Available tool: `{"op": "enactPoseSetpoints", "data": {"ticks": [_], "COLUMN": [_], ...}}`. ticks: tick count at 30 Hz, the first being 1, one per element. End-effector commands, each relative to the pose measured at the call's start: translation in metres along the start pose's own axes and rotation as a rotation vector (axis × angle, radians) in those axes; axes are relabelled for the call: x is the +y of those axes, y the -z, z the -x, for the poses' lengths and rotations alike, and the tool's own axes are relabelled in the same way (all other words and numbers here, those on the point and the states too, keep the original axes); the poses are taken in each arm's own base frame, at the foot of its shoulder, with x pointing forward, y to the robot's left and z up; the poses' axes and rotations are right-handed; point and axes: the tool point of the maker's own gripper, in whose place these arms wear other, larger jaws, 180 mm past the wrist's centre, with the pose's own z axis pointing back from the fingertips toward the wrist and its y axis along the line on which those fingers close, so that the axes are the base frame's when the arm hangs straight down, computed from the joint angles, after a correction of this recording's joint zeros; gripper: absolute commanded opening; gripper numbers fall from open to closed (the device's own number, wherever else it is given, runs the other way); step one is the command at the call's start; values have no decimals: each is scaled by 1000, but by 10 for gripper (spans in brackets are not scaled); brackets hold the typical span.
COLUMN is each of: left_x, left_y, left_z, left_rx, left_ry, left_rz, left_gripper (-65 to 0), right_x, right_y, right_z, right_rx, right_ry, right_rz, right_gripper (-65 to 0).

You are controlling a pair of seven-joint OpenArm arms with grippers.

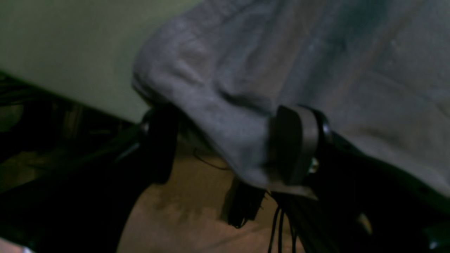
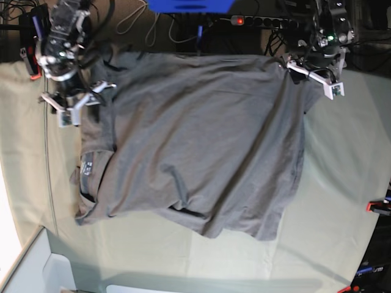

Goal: Layout the t-shirt on the table in an organized manner, then fold the t-shirt properly
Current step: 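Move the right gripper down the shirt's side and grasp the hem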

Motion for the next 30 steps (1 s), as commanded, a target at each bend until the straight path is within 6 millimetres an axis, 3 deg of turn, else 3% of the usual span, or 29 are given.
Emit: {"op": "enactPoseSetpoints", "data": {"ticks": [1, 5, 11, 22, 30], "left_x": [1, -1, -2, -3, -5], "left_y": [-3, -2, -1, -1, 2], "left_z": [-11, -16, -18, -19, -22], "left_rx": [-37, -45, -46, -50, -51], "left_ry": [1, -1, -4, -4, -4], "left_rz": [-2, 0, 3, 3, 8], "left_gripper": [-228, -228, -228, -228, -228], "right_x": [6, 28, 36, -6, -15], "right_y": [3, 16, 36, 49, 47], "right_z": [-17, -20, -4, 23, 30], "right_rx": [-62, -60, -12, 69, 90], "right_ry": [-3, -10, 33, 20, 4], "right_rz": [-21, -83, -118, -16, -9], "right_gripper": [-337, -337, -337, -345, -515]}}
